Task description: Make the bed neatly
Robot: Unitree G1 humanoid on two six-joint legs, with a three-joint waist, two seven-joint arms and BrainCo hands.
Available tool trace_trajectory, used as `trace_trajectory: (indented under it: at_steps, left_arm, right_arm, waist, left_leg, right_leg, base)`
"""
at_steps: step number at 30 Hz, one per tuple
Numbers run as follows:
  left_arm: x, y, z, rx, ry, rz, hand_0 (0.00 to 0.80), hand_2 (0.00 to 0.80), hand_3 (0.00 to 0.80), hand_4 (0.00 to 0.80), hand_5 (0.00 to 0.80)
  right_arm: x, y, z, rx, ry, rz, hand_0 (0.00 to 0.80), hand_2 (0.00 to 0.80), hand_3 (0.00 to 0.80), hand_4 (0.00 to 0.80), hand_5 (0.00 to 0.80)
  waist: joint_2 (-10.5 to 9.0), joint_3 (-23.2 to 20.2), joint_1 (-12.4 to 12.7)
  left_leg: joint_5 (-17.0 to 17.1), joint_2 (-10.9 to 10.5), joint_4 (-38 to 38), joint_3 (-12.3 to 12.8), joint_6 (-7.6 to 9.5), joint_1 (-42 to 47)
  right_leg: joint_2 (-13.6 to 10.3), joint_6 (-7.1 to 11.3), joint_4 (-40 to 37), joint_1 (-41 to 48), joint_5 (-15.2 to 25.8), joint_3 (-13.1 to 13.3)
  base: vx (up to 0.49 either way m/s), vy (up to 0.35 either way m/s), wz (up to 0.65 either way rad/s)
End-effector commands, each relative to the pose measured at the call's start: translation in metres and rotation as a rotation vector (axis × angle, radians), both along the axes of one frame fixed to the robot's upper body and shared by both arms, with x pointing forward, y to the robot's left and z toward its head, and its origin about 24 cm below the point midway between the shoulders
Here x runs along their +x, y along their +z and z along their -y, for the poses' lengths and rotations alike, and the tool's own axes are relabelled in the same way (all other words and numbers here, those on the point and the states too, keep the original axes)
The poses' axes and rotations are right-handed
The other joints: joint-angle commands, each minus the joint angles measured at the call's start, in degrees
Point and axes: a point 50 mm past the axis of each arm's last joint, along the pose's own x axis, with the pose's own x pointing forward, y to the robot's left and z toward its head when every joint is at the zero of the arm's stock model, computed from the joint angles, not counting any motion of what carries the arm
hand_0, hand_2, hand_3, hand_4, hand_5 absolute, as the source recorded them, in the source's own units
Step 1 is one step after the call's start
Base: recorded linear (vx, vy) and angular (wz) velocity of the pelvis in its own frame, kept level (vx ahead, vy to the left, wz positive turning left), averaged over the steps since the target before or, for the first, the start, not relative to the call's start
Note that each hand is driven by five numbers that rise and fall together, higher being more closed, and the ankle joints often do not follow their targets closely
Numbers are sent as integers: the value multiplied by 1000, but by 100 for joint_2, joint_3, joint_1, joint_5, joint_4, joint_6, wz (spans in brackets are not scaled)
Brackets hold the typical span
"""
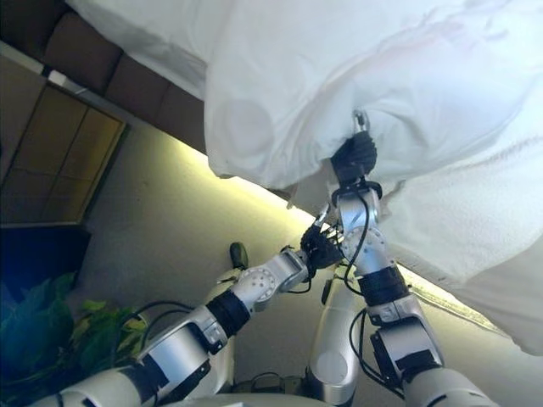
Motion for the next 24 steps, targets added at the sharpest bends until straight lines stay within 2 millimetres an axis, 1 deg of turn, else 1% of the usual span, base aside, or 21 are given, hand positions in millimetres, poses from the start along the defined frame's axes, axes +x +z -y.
trace_trajectory:
  at_steps: [1, 7, 12, 17, 18, 19, 20, 21, 22, 23, 24]
  left_arm:
    - [5, 44, 36, -66, -11, 125, 0, 0, 0, 0, 0]
    - [26, 57, 22, -62, 122, 157, 0, 0, 0, 0, 0]
    - [41, 69, 10, -104, 201, 181, 0, 0, 0, 0, 0]
    - [50, 69, 0, -129, 257, 169, 0, 0, 0, 0, 0]
    - [50, 69, -1, -128, 258, 169, 414, 414, 414, 414, 414]
    - [50, 68, 0, -131, 262, 169, 543, 543, 543, 543, 543]
    - [50, 68, 0, -132, 262, 167, 605, 605, 605, 605, 605]
    - [51, 68, -1, -131, 260, 165, 599, 599, 599, 599, 599]
    - [51, 68, -1, -142, 260, 164, 568, 568, 568, 568, 568]
    - [51, 68, -1, -152, 256, 168, 433, 433, 433, 433, 433]
    - [50, 68, 0, -162, 244, 174, 257, 257, 257, 257, 257]
  right_arm:
    - [-17, 75, -19, -55, 77, 315, 800, 800, 800, 800, 800]
    - [-18, 82, -27, -94, 128, 325, 800, 800, 800, 800, 800]
    - [-17, 89, -31, -120, 155, 324, 800, 800, 800, 800, 800]
    - [-17, 91, -33, -135, 165, 311, 800, 800, 800, 800, 800]
    - [-17, 92, -33, -133, 166, 311, 800, 800, 800, 800, 800]
    - [-17, 92, -34, -131, 166, 312, 800, 800, 800, 800, 800]
    - [-18, 93, -34, -133, 166, 313, 800, 800, 800, 800, 800]
    - [-18, 92, -36, -133, 166, 313, 800, 800, 800, 800, 800]
    - [-18, 92, -36, -133, 165, 313, 800, 800, 800, 800, 800]
    - [-18, 92, -36, -131, 165, 313, 800, 800, 800, 800, 800]
    - [-18, 92, -35, -126, 164, 312, 800, 800, 800, 800, 800]
  waist:
    - [4, 30, -65]
    - [93, 38, -212]
    - [196, 17, -297]
    - [262, -10, -327]
    - [271, -13, -327]
    - [273, -17, -324]
    - [276, -23, -320]
    - [275, -36, -316]
    - [277, -44, -314]
    - [280, -45, -310]
    - [284, -44, -303]
  left_leg:
    - [411, 410, -272, -141, -334, 95]
    - [524, 435, -425, 16, -363, 183]
    - [616, 417, -616, 156, -374, 279]
    - [615, 407, -617, 201, -384, 330]
    - [614, 408, -628, 206, -387, 339]
    - [615, 413, -630, 204, -391, 340]
    - [614, 414, -625, 198, -392, 336]
    - [611, 416, -625, 195, -395, 338]
    - [615, 419, -637, 198, -395, 349]
    - [613, 420, -639, 194, -398, 354]
    - [608, 419, -634, 186, -399, 353]
  right_leg:
    - [-217, 115, -277, 62, 635, -9]
    - [-198, 94, -323, 49, 628, 71]
    - [-233, 82, -393, 46, 616, 118]
    - [-264, 65, -410, 84, 592, 126]
    - [-276, 65, -424, 97, 591, 112]
    - [-283, 70, -439, 109, 592, 100]
    - [-284, 69, -442, 115, 590, 96]
    - [-282, 71, -454, 131, 585, 86]
    - [-280, 73, -467, 147, 581, 75]
    - [-283, 75, -482, 171, 579, 62]
    - [-294, 78, -488, 187, 575, 44]
  base:
    - [-26, 80, -20]
    - [4, 110, -16]
    - [7, 120, -9]
    - [17, 76, -5]
    - [-4, 37, -8]
    - [-6, 18, -13]
    - [-3, 3, -14]
    - [-1, -2, -11]
    - [0, -3, -7]
    - [-7, 0, -3]
    - [0, 0, 0]
